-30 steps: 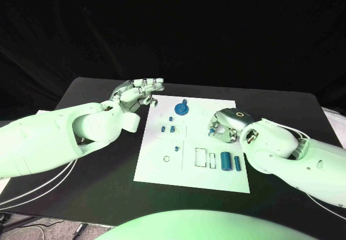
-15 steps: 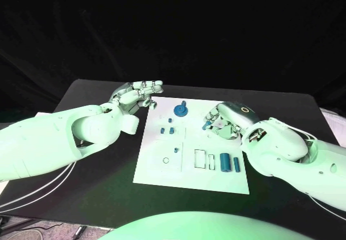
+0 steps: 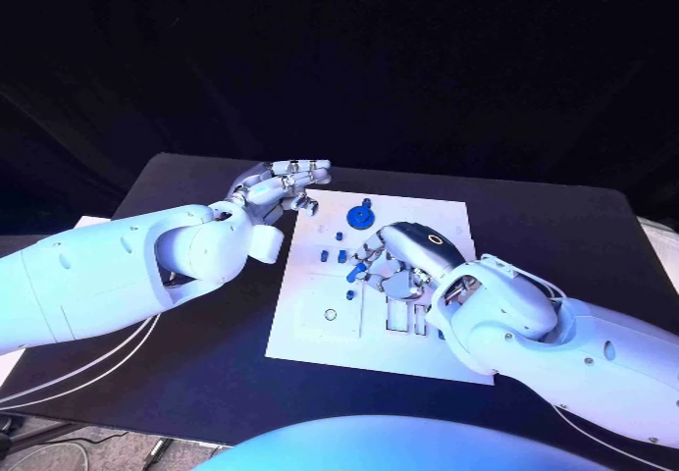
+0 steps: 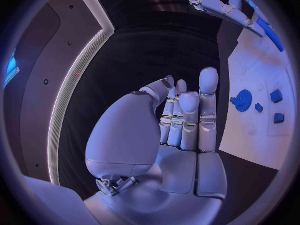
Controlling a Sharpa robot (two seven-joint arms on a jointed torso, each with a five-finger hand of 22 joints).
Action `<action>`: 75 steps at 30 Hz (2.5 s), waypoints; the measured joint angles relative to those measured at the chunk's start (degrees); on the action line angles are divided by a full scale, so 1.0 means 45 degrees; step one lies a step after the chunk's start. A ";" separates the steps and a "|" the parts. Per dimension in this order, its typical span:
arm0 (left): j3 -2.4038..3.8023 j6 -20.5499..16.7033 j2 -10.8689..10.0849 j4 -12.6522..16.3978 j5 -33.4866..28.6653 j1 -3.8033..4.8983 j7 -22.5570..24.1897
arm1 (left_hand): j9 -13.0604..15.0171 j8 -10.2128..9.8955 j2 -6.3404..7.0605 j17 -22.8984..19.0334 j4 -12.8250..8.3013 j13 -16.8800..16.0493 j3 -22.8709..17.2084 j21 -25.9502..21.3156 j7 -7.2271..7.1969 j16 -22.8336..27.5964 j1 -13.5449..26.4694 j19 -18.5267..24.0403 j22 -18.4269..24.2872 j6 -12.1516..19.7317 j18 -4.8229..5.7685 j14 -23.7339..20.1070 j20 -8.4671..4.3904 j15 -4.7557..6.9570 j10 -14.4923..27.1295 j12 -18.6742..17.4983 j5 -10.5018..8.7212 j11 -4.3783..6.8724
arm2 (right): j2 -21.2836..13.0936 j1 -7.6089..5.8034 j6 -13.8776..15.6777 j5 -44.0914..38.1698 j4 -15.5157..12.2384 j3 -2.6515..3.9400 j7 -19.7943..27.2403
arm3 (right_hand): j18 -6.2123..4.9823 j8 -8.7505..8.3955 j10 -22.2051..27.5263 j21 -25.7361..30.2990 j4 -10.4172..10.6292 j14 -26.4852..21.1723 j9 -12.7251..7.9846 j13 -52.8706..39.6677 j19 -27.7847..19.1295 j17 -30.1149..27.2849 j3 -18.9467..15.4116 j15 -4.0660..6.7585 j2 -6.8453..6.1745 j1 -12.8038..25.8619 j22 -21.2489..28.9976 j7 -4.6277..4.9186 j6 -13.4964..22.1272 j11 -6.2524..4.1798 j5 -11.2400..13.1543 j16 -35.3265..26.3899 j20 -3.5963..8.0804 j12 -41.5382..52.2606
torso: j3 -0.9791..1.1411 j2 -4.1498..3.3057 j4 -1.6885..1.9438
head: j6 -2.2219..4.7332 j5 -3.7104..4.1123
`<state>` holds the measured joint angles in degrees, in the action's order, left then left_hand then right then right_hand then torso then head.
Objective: Assemble the parts on the task board
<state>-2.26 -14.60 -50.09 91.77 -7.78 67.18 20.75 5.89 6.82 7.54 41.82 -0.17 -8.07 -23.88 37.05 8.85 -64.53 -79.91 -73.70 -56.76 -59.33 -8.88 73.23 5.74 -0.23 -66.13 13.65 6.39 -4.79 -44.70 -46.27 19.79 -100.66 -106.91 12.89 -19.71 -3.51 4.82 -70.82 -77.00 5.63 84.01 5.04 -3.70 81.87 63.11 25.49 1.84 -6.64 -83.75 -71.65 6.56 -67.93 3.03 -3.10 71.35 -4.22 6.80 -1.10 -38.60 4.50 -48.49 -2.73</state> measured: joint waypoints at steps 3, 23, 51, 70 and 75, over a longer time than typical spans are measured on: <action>0.0000 0.0013 0.0076 -0.0053 0.0001 -0.0001 -0.0003 | 0.0000 0.0000 0.0000 0.0000 0.0000 0.0000 0.0000 0.0000 0.0000 0.0000 0.0000 0.0000 0.0000 0.0000 0.0001 0.0000 0.0000 0.0000 0.0000 0.0000 0.0000 0.0000 | 0.0331 0.0076 -0.0080 0.0119 0.0053 -0.0150 0.0164 | 0.0000 -0.0021 0.0001 0.0000 -0.0004 0.0000 -0.0003 0.0001 0.0000 -0.0001 0.0004 0.0000 0.0000 0.0000 0.0019 0.0001 0.0001 0.0001 -0.0055 0.0000 0.0000 -0.0015 | -0.0009 -0.0002 0.0004 | -0.0038 -0.0071; 0.0000 0.0053 0.0186 -0.0172 0.0006 -0.0072 -0.0008 | 0.0002 0.0000 0.0000 0.0002 0.0000 -0.0009 0.0000 0.0000 0.0000 0.0000 0.0000 0.0000 0.0000 0.0000 0.0000 0.0000 0.0000 0.0000 0.0000 0.0000 0.0000 0.0000 | 0.1142 0.0363 -0.1059 0.0373 0.0927 -0.0645 0.0716 | 0.0000 -0.0071 0.0020 0.0001 -0.0074 0.0001 -0.0010 -0.0004 -0.0001 -0.0036 0.0068 0.0001 0.0011 -0.0013 0.0066 0.0016 0.0019 0.0019 -0.0052 -0.0001 0.0000 -0.0123 | 0.0021 -0.0015 -0.0017 | -0.0247 -0.0291; 0.0000 0.0097 0.0229 -0.0183 0.0009 -0.0083 -0.0021 | 0.0003 0.0000 0.0001 0.0002 0.0000 -0.0005 0.0000 0.0000 0.0000 0.0000 0.0001 0.0000 0.0000 0.0000 0.0001 0.0000 0.0000 0.0000 0.0000 0.0000 0.0000 0.0000 | 0.1551 0.0313 -0.1438 -0.0954 0.1085 -0.0909 0.0159 | 0.0000 -0.0141 -0.0010 0.0001 -0.0074 0.0001 -0.0008 -0.0017 -0.0001 -0.0059 0.0064 0.0001 0.0009 -0.0013 0.0084 0.0080 0.0029 0.0078 -0.0053 -0.0001 0.0000 -0.0169 | 0.0007 0.0002 -0.0016 | -0.0331 -0.0316; 0.0000 0.0128 0.0203 -0.0176 0.0010 -0.0084 -0.0055 | 0.0004 0.0000 0.0001 0.0002 0.0000 -0.0003 0.0000 0.0000 0.0000 0.0000 0.0001 0.0000 0.0000 0.0000 0.0000 0.0000 0.0000 0.0000 0.0000 0.0000 0.0000 0.0000 | 0.1468 0.0345 -0.1572 -0.1598 0.0813 -0.0948 -0.0253 | 0.0001 -0.0145 -0.0048 0.0001 -0.0074 0.0001 0.0016 -0.0025 -0.0001 -0.0040 0.0063 0.0001 0.0008 -0.0012 0.0056 0.0068 0.0025 0.0112 -0.0102 0.0049 0.0001 -0.0243 | 0.0015 0.0001 -0.0020 | -0.0336 -0.0311; 0.0000 0.0138 0.0200 -0.0178 0.0010 -0.0085 -0.0068 | 0.0004 0.0000 0.0001 0.0002 0.0000 -0.0003 0.0000 0.0000 0.0000 0.0000 0.0001 0.0000 -0.0001 0.0000 -0.0001 0.0000 0.0000 0.0000 0.0000 0.0000 0.0000 0.0000 | 0.1352 0.0397 -0.1569 -0.1715 0.0661 -0.0969 -0.0415 | 0.0000 -0.0159 -0.0074 0.0001 -0.0111 0.0001 0.0013 -0.0024 -0.0001 -0.0041 0.0099 0.0001 0.0007 -0.0011 0.0057 0.0049 0.0007 0.0086 -0.0098 0.0049 0.0001 -0.0246 | 0.0021 -0.0002 -0.0029 | -0.0336 -0.0325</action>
<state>-2.26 -13.98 -49.19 90.97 -7.74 66.80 20.44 5.91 6.82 7.54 41.84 -0.18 -8.08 -23.88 37.05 8.85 -64.53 -79.91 -73.70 -56.77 -59.33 -8.89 73.23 5.74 -0.23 -66.13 13.65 6.39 -4.79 -38.61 -44.49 12.73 -108.37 -103.94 8.53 -21.57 -3.51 4.10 -71.15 -77.00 5.13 84.02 5.10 -3.81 81.86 62.92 25.94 1.85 -6.61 -83.80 -71.40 6.78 -67.90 3.42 -3.54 71.57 -4.22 5.70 -1.01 -38.61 4.37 -50.00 -4.19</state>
